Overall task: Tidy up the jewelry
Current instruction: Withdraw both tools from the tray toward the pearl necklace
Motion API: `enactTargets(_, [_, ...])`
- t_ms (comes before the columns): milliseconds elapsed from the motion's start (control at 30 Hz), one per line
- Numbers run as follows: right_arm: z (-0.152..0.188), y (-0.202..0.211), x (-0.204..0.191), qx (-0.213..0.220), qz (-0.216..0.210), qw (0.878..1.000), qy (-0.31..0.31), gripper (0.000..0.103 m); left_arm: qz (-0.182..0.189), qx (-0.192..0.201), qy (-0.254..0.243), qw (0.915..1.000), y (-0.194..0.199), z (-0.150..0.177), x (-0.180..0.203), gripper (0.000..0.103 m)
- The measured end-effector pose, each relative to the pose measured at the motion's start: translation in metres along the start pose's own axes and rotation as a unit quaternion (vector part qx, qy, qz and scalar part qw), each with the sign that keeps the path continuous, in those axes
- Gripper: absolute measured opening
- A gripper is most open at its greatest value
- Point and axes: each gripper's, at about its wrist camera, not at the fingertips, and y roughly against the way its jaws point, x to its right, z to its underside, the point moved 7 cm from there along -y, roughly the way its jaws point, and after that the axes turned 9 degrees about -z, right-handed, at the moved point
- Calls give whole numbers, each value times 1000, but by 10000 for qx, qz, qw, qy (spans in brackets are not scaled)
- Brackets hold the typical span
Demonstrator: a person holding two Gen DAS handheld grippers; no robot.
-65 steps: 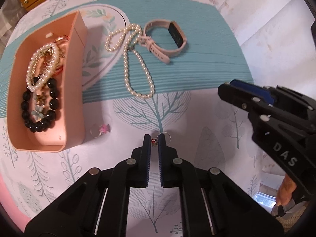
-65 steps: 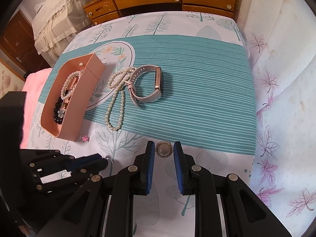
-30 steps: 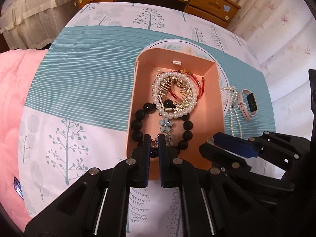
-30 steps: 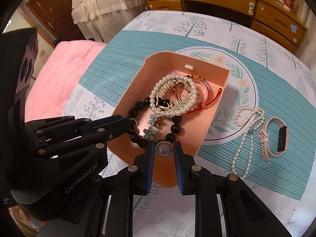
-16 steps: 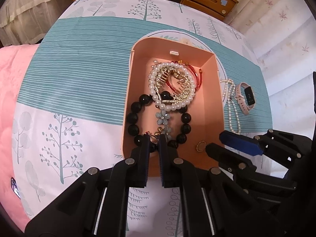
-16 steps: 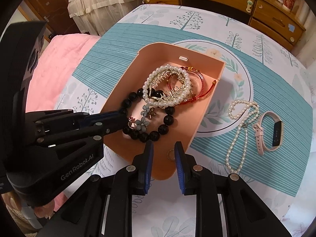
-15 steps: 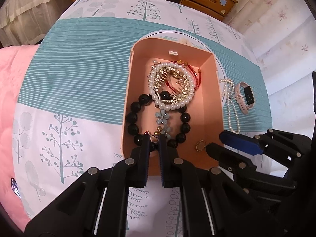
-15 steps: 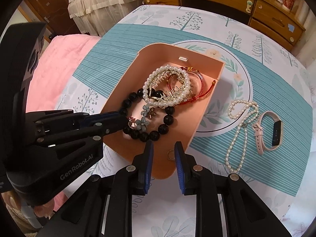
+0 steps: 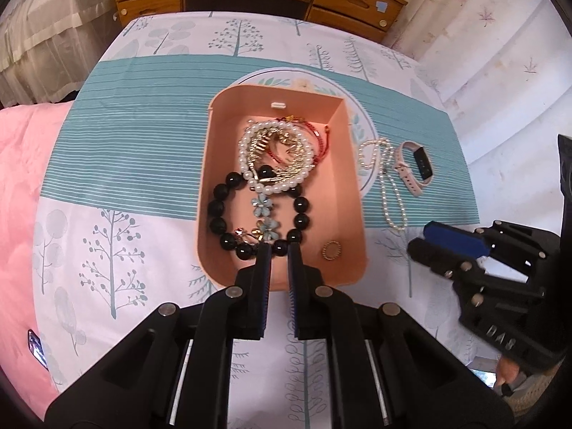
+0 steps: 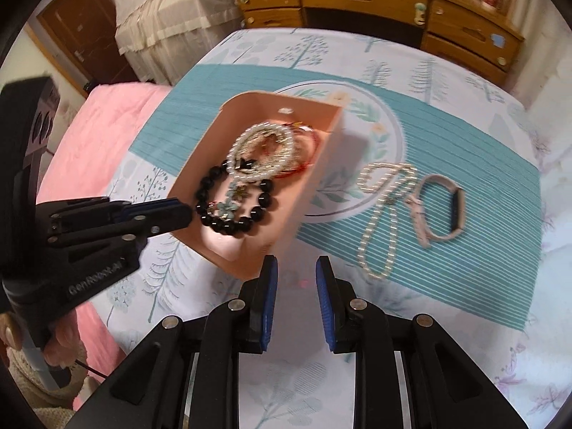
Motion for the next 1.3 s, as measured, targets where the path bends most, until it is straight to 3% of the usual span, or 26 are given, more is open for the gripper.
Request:
enactTargets(133, [7, 18, 20, 132, 19, 9998, -173, 22, -154, 41, -162, 9997, 5, 1, 9, 7])
enactTargets(267, [15, 32, 42, 268, 39, 9990, -348, 23, 41, 47, -256, 9997, 9, 4, 24, 7])
enactTargets(333, [19, 37, 53, 311, 22, 9985, -440, 24, 111, 15, -257, 9996, 10, 5, 29, 13])
enactTargets(400, [22, 38, 61, 331, 33, 9981, -513, 27, 119, 54, -281, 9995, 11, 6, 36, 41])
enactTargets(467, [26, 39, 70, 372, 33, 9976, -583, 29, 138, 183, -300, 9993, 14, 5, 41, 60])
enactTargets(667, [37, 38, 88, 396, -14, 9967, -711, 30, 98, 200, -331, 9992, 12, 10, 55, 61])
enactTargets(1033, [53, 19, 107, 358, -227, 9952, -878, 30, 381, -279, -463, 9978, -20, 55, 90, 61])
enactTargets(1300, [39, 3, 106, 402, -459, 9936, -947, 30, 343, -631, -197, 9972, -50, 54, 102, 61])
